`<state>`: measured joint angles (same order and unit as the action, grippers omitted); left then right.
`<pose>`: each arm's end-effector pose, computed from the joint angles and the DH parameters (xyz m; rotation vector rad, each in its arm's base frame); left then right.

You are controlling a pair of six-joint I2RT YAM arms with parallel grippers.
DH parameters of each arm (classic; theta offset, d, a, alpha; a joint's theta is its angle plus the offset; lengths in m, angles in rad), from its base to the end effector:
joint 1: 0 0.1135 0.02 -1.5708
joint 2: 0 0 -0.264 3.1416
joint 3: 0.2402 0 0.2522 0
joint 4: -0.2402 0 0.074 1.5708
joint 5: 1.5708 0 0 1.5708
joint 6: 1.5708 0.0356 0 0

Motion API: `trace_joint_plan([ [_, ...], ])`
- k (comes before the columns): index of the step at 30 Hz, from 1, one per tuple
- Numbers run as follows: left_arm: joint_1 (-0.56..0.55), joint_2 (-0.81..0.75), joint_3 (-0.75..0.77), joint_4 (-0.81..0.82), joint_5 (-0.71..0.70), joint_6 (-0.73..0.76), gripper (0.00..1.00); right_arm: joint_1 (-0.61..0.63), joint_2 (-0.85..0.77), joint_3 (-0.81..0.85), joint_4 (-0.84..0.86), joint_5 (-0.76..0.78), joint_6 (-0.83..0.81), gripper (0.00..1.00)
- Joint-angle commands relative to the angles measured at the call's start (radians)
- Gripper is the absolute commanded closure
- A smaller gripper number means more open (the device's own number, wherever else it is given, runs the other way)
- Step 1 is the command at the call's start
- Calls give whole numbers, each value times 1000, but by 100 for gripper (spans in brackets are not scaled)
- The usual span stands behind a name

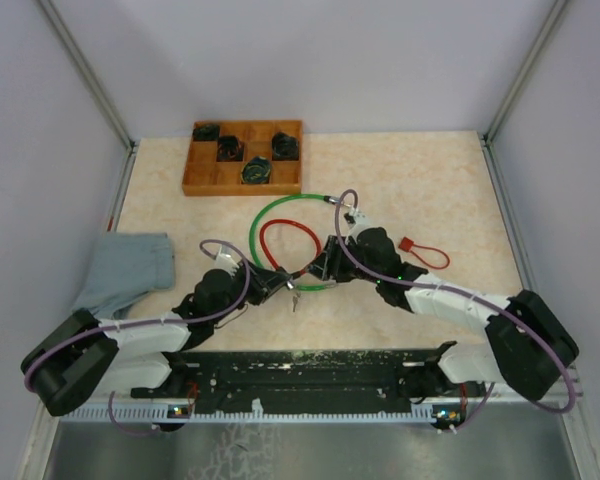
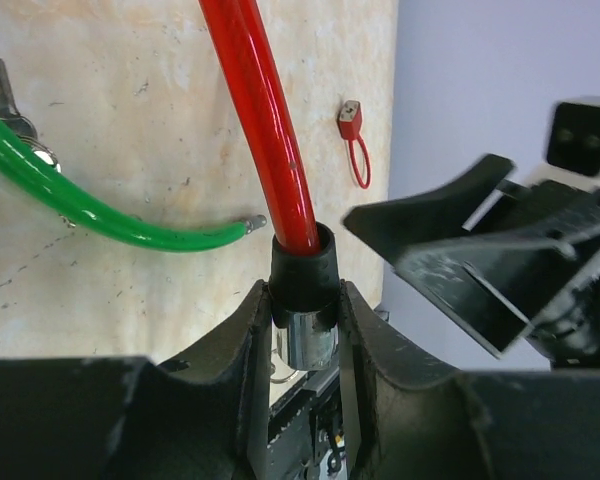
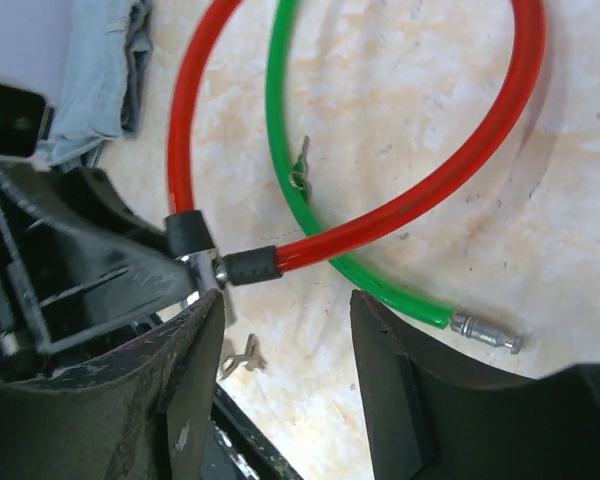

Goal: Unlock with the key
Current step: Unlock the lock.

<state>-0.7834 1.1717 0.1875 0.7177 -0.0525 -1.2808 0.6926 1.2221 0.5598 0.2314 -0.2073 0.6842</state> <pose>0.1492 -0.1459 0.1571 -0.5521 2.0047 -1.3346 0.1945 0.1709 0.2128 -0.1530 2.1590 1.0528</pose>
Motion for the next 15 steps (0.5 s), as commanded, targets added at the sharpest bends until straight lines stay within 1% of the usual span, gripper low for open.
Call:
trace_joint_plan([
  [1, 1, -8, -6, 145, 34, 51, 100, -6, 87, 32, 97, 19, 190, 45],
  [6, 1, -7, -16, 168, 47, 49, 100, -5, 164, -10, 227, 43, 353, 44],
  [15, 1, 19, -20, 196, 49, 33, 100, -6, 263, -86, 423, -25, 512, 44],
])
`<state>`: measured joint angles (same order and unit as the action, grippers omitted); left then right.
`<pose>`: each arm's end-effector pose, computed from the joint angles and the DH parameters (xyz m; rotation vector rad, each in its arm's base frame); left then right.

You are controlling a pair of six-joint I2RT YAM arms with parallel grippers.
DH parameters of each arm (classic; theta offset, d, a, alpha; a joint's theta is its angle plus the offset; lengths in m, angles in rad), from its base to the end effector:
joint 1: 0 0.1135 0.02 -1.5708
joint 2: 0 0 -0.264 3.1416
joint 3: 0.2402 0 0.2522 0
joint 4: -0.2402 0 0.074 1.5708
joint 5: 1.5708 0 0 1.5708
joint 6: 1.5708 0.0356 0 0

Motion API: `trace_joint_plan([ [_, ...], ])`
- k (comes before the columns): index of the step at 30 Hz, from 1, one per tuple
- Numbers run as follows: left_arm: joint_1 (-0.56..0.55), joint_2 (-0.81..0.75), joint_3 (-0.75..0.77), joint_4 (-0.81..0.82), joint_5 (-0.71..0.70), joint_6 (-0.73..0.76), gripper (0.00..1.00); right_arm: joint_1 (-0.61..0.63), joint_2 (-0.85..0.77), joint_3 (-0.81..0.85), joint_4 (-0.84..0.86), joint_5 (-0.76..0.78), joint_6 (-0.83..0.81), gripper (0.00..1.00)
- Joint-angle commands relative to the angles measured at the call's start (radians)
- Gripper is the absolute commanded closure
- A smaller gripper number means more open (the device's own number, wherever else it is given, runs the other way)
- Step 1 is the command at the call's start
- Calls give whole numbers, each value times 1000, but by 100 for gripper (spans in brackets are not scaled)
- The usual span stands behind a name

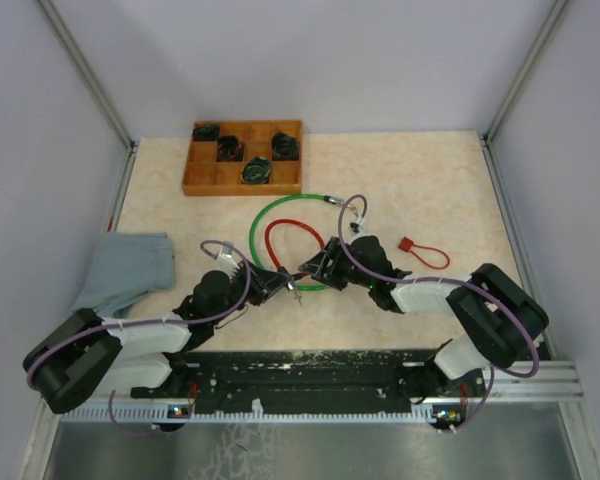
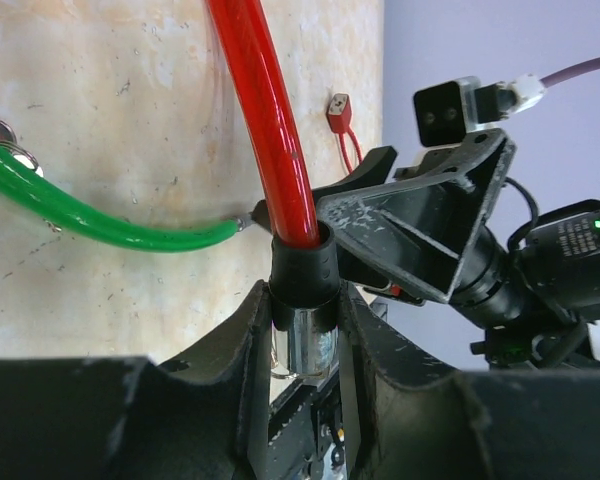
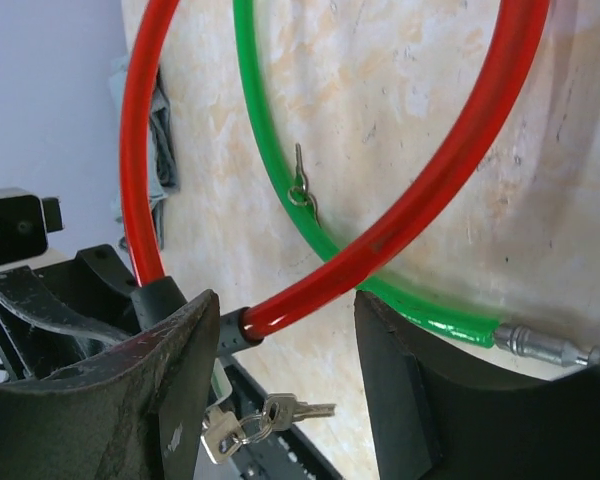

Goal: Unlock with the key
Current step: Unlock the lock.

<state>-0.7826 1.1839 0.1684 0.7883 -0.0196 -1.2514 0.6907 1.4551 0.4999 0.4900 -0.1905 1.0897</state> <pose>0.1475 -0.1457 0.1568 -0.4900 1.9837 -1.3714 0.2095 0.1819 0.1615 0.3212 2.2691 1.2345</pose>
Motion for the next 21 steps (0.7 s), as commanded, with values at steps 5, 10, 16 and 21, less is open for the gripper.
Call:
trace_joint_plan([
  [5, 0, 13, -3, 137, 9, 5, 100, -2, 32, -72, 193, -34, 142, 43],
  [10, 0, 20, -10, 170, 24, -2, 100, -2, 58, -73, 262, -29, 151, 45],
  [16, 0, -2, -22, 156, 58, -11, 100, -3, 117, -64, 370, -10, 178, 58],
  [21, 0, 0, -54, 180, 77, -35, 100, -25, 129, -87, 444, 15, 199, 86],
])
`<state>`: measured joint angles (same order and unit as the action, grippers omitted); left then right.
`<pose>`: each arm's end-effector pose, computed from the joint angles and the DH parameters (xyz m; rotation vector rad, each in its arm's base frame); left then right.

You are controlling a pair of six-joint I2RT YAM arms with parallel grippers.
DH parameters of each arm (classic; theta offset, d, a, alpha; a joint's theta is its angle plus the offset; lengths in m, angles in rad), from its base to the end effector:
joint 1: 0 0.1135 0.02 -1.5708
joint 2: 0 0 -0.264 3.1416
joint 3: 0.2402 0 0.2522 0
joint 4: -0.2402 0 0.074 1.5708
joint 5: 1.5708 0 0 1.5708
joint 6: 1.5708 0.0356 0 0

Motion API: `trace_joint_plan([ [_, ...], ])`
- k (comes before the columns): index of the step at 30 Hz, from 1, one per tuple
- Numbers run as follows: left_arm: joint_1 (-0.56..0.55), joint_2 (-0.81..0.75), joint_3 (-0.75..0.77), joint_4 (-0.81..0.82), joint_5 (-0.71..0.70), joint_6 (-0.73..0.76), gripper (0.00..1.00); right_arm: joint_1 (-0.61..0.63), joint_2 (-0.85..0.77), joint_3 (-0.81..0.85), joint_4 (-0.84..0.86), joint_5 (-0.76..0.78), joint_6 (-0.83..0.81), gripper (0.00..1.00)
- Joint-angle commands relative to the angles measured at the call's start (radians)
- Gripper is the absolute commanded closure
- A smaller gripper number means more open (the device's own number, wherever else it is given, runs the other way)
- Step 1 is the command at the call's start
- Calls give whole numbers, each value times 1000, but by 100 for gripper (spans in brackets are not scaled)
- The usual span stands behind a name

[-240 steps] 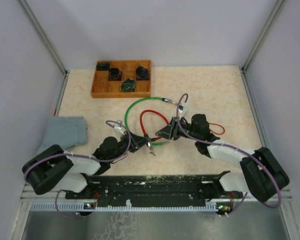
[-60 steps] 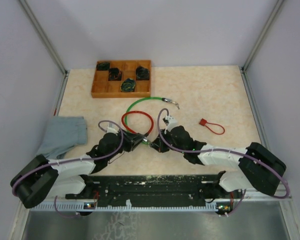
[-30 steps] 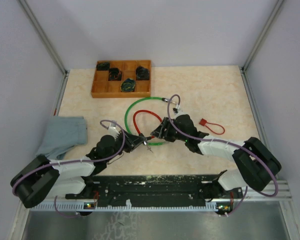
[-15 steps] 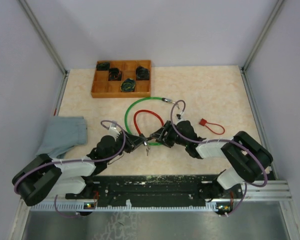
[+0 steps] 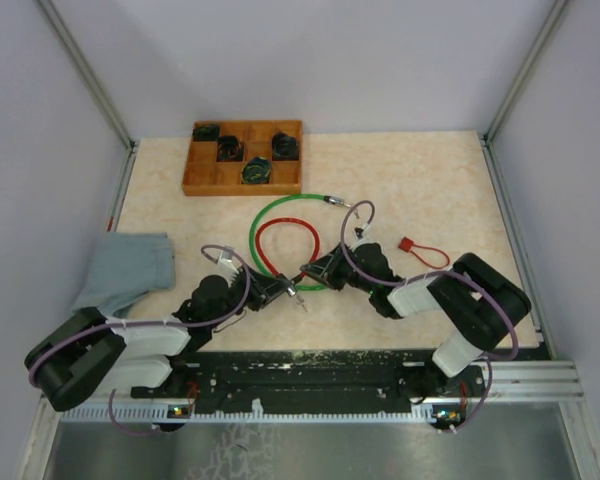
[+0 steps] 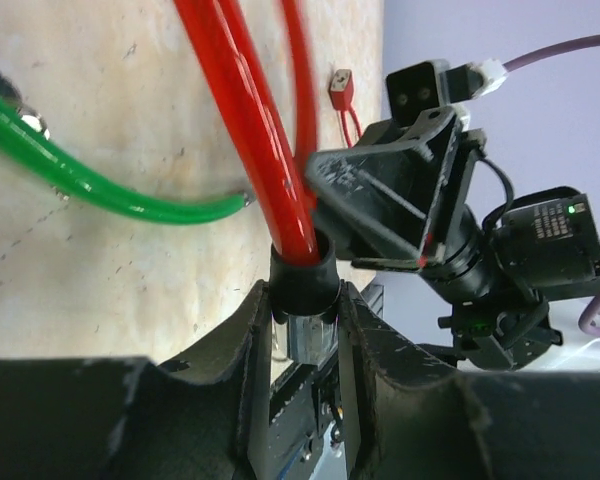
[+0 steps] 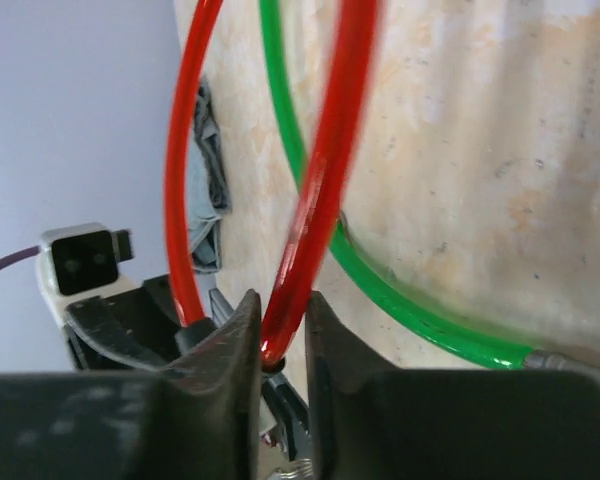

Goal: Unlock with the key
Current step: Unlock the lock, then place the lock at the center of the board.

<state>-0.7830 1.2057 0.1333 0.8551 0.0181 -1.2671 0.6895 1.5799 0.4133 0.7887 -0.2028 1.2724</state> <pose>0.1431 -0.1433 0.1500 -0.4769 1.9938 -1.4172 0.2077 0.1805 0.1357 0.4979 2.2010 1.3976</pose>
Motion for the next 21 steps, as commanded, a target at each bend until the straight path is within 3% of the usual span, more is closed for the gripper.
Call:
trace_joint_plan([
  [1, 1, -25, -26, 114, 39, -24, 100, -40, -3, -10, 156, 26, 20, 93],
  [2, 1, -33, -35, 113, 35, -24, 100, -59, -9, -17, 157, 22, 21, 100],
  [12, 1, -86, -76, 39, -18, 4, 100, -204, -140, -11, 117, -47, -33, 100],
  [16, 12, -102, -59, 17, -52, 37, 100, -260, -164, 63, -35, -81, -147, 100],
  [21, 41, -161, 86, -310, -63, 165, 100, -330, -140, 203, -293, -96, -373, 100],
])
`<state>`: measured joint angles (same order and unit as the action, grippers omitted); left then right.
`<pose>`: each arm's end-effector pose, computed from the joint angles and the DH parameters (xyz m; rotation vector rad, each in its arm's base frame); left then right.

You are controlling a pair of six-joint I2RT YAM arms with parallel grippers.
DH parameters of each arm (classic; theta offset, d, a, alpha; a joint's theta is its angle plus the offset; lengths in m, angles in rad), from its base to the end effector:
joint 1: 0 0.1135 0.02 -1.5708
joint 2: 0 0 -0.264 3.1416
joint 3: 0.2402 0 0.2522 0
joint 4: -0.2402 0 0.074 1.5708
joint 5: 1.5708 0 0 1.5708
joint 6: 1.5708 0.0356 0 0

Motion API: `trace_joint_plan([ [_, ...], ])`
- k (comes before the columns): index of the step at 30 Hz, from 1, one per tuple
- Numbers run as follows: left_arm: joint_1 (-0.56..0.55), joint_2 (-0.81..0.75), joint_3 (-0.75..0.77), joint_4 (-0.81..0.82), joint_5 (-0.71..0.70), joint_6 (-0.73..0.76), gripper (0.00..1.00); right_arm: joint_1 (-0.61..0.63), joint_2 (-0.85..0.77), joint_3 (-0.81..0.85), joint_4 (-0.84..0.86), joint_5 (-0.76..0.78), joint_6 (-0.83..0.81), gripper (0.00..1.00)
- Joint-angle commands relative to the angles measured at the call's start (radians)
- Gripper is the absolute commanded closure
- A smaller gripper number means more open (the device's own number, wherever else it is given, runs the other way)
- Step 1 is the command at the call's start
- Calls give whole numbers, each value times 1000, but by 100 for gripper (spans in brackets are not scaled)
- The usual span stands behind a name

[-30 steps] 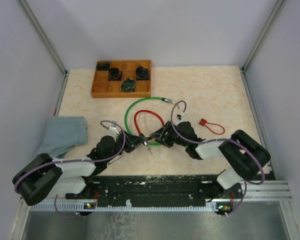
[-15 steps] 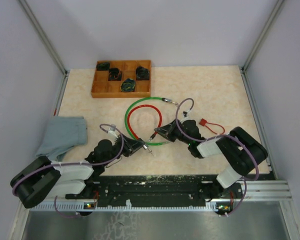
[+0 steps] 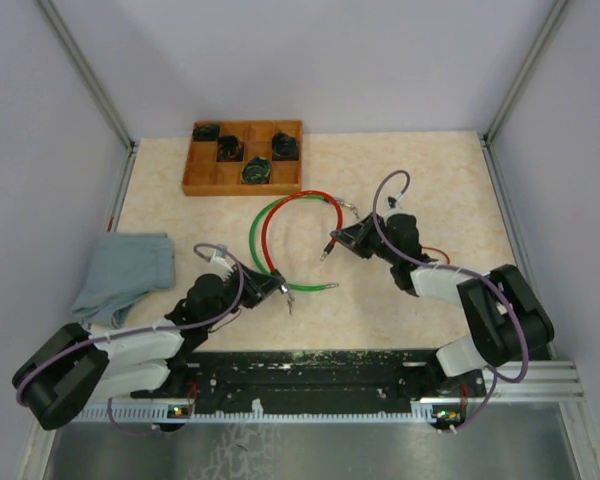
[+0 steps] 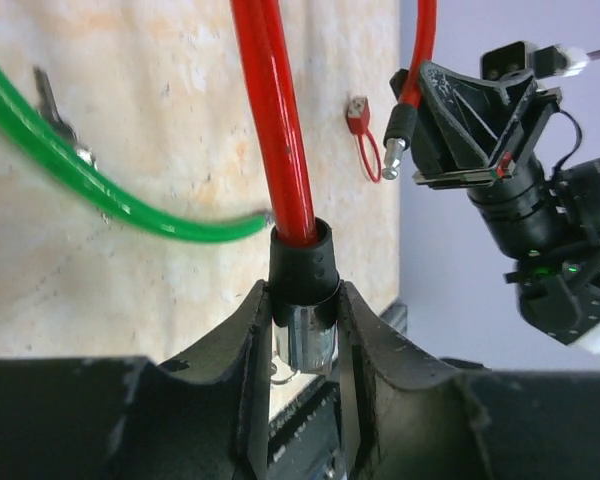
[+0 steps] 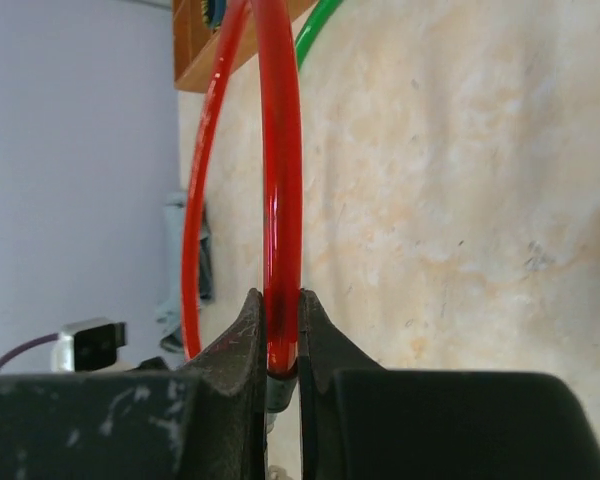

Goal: Unlock with the key
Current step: Place the lock at the center of the board.

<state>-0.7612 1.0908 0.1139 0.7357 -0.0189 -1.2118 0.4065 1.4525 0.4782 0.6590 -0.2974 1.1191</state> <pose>0.1390 -0.1315 0.1520 -0.4709 1.9870 -1.3244 0.2520 0.1198 0.1732 0.5152 2.0344 1.2720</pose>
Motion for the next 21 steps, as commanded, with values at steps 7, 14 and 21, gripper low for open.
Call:
trace_joint_plan([
  [7, 104, -100, 260, -614, -100, 260, 100, -55, 114, 325, -394, 24, -451, 100],
  [14, 220, -46, 339, -815, -134, 348, 100, -55, 228, 404, -421, 74, -540, 100],
  [21, 328, 132, 435, -862, -85, 422, 100, -55, 320, 483, -449, 110, -613, 93],
])
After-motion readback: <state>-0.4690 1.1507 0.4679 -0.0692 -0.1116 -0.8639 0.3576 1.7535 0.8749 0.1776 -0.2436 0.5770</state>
